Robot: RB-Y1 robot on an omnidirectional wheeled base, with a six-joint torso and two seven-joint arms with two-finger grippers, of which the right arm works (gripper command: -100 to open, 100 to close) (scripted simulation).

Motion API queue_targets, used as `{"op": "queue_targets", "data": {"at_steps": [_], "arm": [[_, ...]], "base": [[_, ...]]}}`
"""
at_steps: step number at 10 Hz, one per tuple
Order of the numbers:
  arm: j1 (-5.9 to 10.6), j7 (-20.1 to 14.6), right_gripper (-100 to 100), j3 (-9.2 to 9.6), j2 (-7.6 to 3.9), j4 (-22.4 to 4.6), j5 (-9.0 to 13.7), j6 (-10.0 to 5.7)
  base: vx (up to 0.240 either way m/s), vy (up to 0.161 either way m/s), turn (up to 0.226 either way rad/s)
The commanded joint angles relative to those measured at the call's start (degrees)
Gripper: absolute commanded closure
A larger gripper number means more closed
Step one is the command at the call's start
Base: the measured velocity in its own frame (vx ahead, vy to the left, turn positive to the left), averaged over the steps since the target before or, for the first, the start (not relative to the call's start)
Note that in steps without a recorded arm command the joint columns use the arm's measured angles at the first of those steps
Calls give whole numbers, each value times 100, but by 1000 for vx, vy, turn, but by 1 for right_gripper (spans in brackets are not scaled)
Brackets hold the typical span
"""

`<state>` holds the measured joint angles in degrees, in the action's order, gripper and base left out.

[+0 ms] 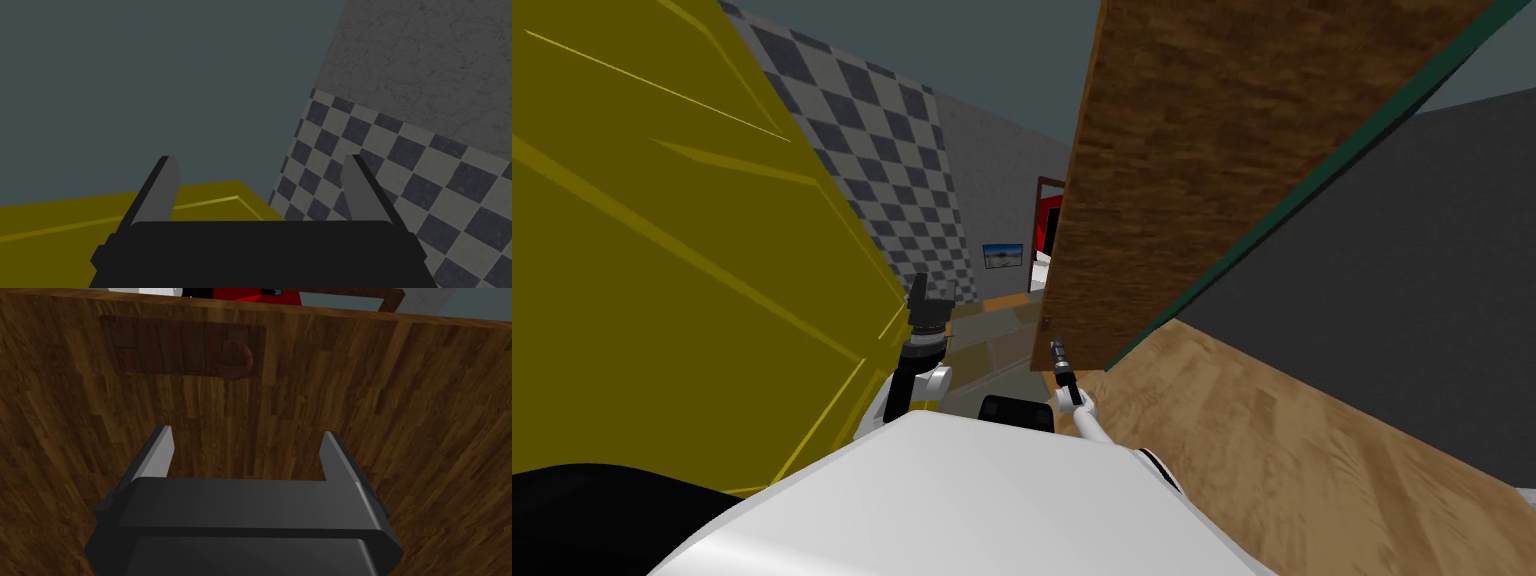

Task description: Push the door open

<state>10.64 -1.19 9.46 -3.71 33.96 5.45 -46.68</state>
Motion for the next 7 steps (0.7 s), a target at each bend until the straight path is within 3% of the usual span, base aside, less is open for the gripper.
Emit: {"op": "queue_targets", "data": {"at_steps": [1, 7], "arm": [[3, 8, -100, -14, -11, -29, 7, -39], [-26, 42, -100, -57, 15, -41, 28, -122]], "base": [[178, 45, 22], [179, 36, 21]]}}
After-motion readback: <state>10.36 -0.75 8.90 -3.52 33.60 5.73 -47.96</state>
